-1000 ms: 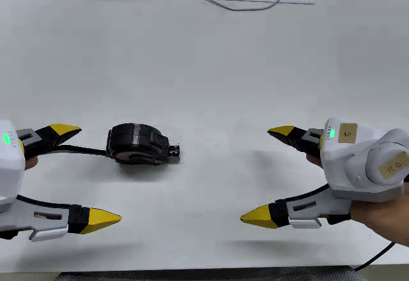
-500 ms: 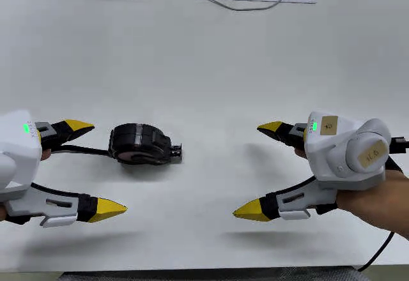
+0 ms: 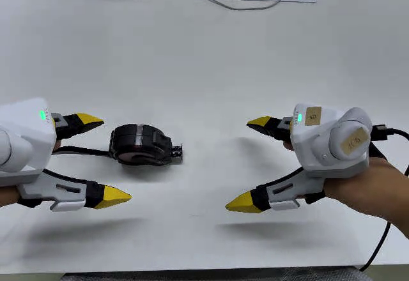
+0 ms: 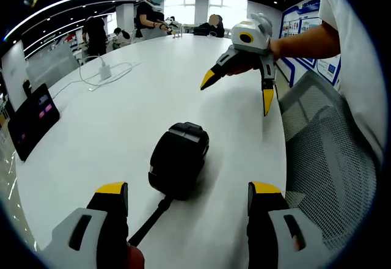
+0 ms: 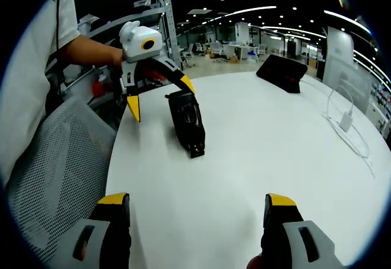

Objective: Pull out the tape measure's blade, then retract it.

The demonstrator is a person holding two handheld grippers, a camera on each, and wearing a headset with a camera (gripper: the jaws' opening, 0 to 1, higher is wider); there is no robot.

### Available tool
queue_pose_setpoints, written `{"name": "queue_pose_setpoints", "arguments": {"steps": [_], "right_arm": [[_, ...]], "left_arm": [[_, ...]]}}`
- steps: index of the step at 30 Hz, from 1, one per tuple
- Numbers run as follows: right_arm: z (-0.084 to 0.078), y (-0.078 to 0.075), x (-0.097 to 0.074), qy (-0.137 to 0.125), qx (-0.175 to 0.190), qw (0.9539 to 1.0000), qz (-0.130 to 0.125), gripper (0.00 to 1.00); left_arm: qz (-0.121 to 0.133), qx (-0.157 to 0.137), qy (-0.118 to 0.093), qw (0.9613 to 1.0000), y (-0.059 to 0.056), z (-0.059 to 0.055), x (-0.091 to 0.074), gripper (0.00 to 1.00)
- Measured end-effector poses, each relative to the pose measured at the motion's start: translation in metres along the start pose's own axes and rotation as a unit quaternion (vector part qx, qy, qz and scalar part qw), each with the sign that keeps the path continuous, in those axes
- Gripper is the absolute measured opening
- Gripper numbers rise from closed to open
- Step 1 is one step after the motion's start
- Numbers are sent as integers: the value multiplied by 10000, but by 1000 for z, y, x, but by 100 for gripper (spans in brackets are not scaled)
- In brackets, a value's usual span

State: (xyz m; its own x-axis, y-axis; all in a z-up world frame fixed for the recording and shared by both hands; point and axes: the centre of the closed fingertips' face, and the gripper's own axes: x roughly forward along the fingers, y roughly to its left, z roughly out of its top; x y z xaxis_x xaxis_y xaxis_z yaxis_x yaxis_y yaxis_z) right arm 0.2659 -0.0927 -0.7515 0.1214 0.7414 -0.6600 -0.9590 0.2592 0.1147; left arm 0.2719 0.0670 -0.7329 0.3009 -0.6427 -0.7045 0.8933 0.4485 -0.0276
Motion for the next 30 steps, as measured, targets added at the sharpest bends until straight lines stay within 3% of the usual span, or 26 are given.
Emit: {"name": "queue_pose_setpoints", "arguments": {"steps": [20,30], "right_arm": [[8,-4,20,-37,-123,9997,192,88],[13,-4,29,-101,-158,9994,278,87]], "left_arm": [[-198,182,120,9996,8,0,18,64],[-205,340,177,9991,11,-2,23,50]]}}
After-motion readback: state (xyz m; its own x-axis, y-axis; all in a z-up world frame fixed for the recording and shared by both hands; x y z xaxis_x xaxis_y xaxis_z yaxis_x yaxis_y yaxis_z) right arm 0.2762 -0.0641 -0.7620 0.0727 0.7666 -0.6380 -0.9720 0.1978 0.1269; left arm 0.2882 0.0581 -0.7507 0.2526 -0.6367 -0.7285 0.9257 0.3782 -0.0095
